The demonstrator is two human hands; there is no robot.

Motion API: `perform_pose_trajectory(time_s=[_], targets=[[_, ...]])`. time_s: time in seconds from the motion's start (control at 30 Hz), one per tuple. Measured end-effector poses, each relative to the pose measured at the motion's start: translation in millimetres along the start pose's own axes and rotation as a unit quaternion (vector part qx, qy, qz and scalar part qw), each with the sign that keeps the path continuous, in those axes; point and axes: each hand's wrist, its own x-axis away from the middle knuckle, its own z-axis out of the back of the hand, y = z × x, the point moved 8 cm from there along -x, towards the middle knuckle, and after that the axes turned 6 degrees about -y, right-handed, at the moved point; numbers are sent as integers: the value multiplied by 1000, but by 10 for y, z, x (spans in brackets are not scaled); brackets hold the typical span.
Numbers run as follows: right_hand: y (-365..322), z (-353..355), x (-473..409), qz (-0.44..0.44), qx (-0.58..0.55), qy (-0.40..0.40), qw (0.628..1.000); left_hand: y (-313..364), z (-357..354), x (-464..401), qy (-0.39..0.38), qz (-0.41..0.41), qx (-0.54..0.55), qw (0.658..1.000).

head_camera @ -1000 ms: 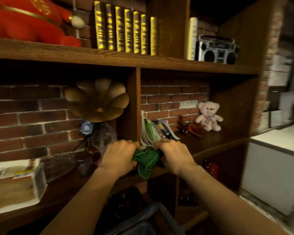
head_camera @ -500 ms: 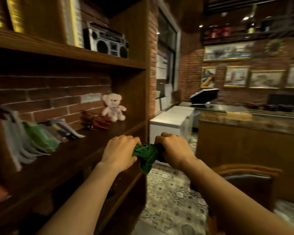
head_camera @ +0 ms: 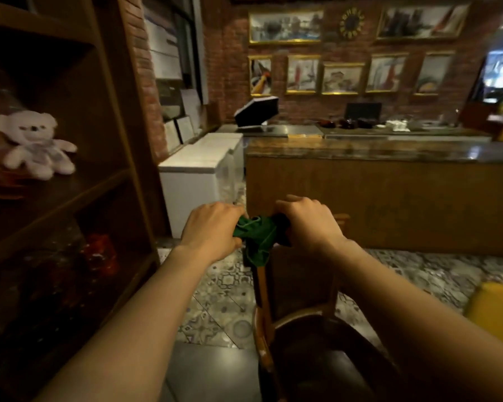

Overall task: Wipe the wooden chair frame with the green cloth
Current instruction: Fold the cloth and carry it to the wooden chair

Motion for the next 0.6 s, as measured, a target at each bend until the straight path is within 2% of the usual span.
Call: perform_pose_trajectory(time_s=[0.23, 0.6], targets=[[871, -937, 81, -22, -3, -48, 999, 446, -1065, -322, -60, -8, 32, 998], [1181, -2717, 639, -91, -64, -175, 978, 604, -2891, 86, -189, -18, 87, 978]])
